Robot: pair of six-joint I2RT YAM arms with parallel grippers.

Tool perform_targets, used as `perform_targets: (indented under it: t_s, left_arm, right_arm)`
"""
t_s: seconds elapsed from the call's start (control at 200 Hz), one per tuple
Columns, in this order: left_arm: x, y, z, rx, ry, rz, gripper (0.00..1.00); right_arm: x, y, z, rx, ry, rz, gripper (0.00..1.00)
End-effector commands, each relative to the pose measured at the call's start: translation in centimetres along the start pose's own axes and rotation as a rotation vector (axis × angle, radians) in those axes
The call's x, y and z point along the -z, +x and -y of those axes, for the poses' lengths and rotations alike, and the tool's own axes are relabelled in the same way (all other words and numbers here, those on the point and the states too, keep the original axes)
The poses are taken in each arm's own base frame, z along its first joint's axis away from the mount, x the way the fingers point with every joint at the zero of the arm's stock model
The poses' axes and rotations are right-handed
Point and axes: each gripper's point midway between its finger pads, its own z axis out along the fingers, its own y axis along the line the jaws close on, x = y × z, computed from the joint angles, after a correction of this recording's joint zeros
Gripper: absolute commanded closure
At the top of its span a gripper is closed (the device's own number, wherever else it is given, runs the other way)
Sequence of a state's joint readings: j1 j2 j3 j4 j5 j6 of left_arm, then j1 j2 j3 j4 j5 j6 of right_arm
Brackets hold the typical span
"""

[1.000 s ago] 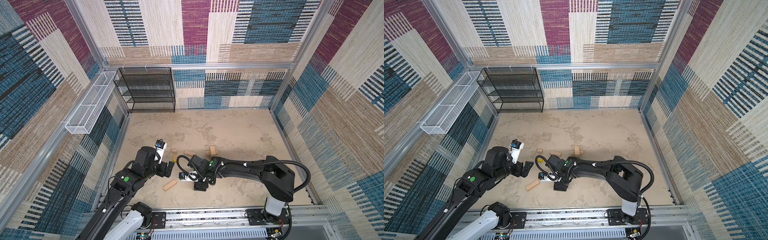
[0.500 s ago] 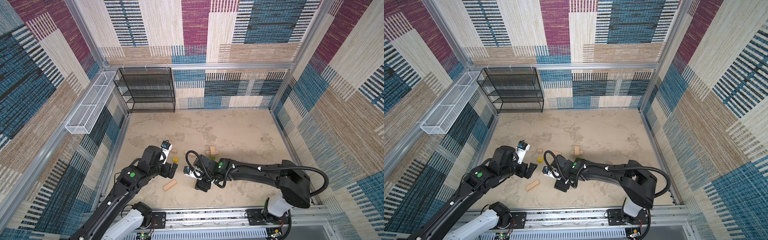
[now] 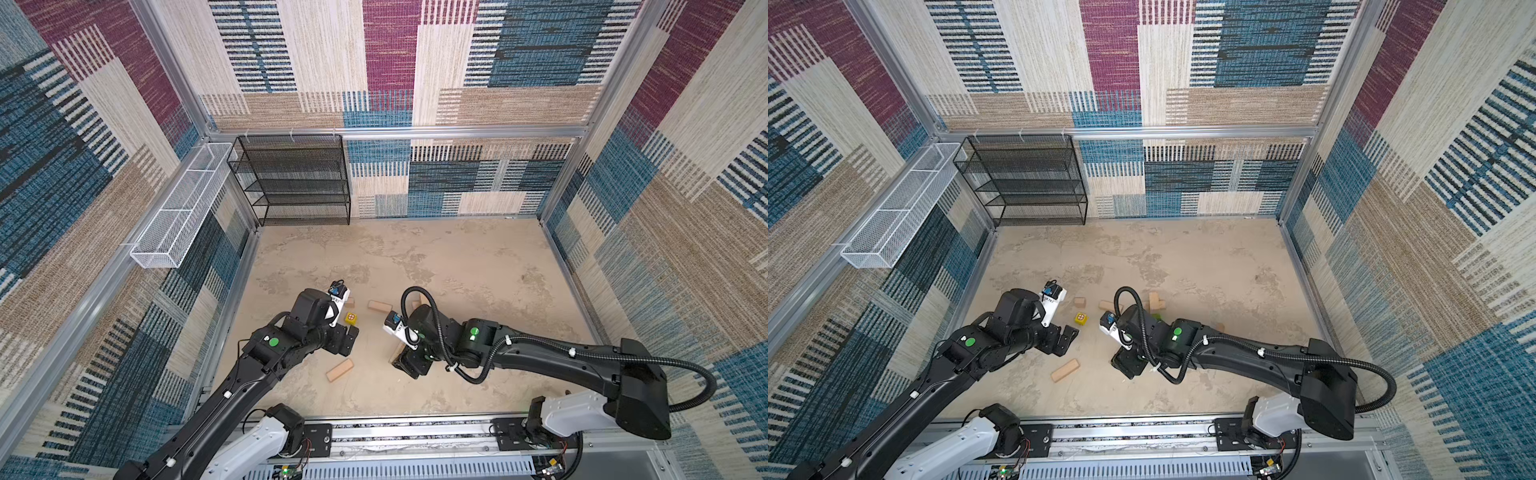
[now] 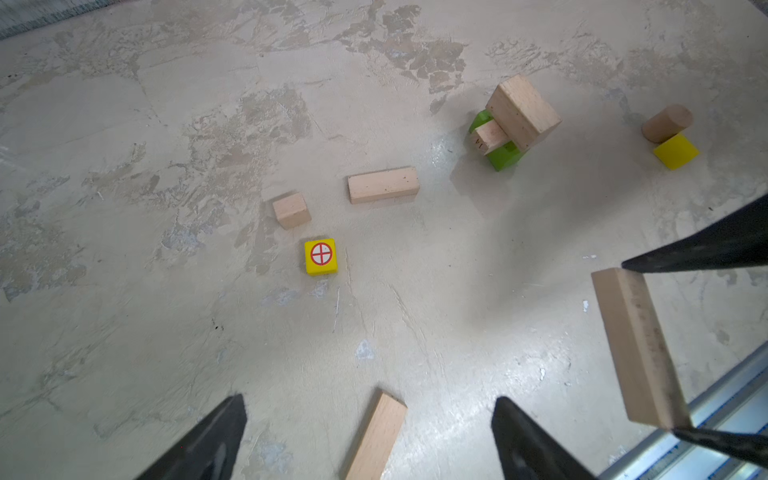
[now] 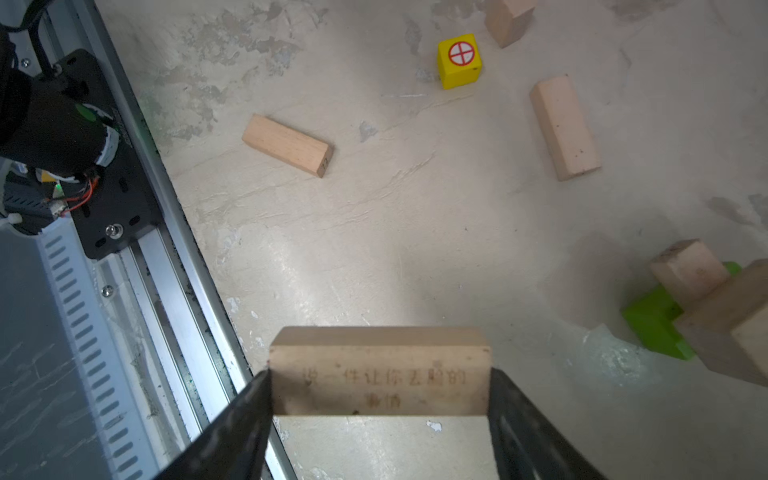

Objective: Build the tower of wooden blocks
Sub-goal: 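Carry the engraved block over the stack with the right gripper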

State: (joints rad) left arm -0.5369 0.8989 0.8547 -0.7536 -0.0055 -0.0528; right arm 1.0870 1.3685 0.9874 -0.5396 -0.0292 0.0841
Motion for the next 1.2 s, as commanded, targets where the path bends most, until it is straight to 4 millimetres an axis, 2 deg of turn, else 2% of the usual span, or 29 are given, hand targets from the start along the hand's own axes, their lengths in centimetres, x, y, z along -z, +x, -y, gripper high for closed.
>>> perform_targets:
  t_s: [0.0,0.25,0.486,0.621,0.736,0.881,1.057,1.197]
  left_arm:
    - [-0.2,-0.3,0.9,-0.019,0.046,-0.002,0.04]
    - [-0.5,-0.2,1.4,-0.008,0.068,-0.025,0.04]
    - [-0.7,0.0,1.2,0.048,0.052,-0.080,0.04]
    - [-0.2,-1.4,1.7,0.086,0.072,-0.070,0.04]
    - [0.2,-3.5,2.6,0.107,0.126,-0.038,0.04]
    - [-0.2,-5.6,3.3,0.097,0.162,0.002,0.04]
    - [-1.1,-6.8,4.2,0.075,0.205,-0.010,0.04]
    - [-1.6,-7.0,4.7,0.063,0.233,-0.016,0.04]
  right_arm:
    - [1.0,-0.4,1.1,-0.098,0.064,0.022,0.41]
    - [2.4,-1.4,2.4,-0.206,0.146,0.042,0.43]
    - [3.2,-1.6,5.3,-0.308,0.255,0.036,0.44]
    - [3.6,-2.2,7.4,-0.384,0.289,0.048,0.45]
    - [3.8,-2.5,8.8,-0.436,0.324,0.051,0.45]
    - [3.8,-2.6,10.1,-0.489,0.379,0.045,0.48]
    - [3.4,-1.9,11.6,-0.559,0.431,0.036,0.50]
    - [2.9,-1.9,12.6,-0.599,0.446,0.045,0.50]
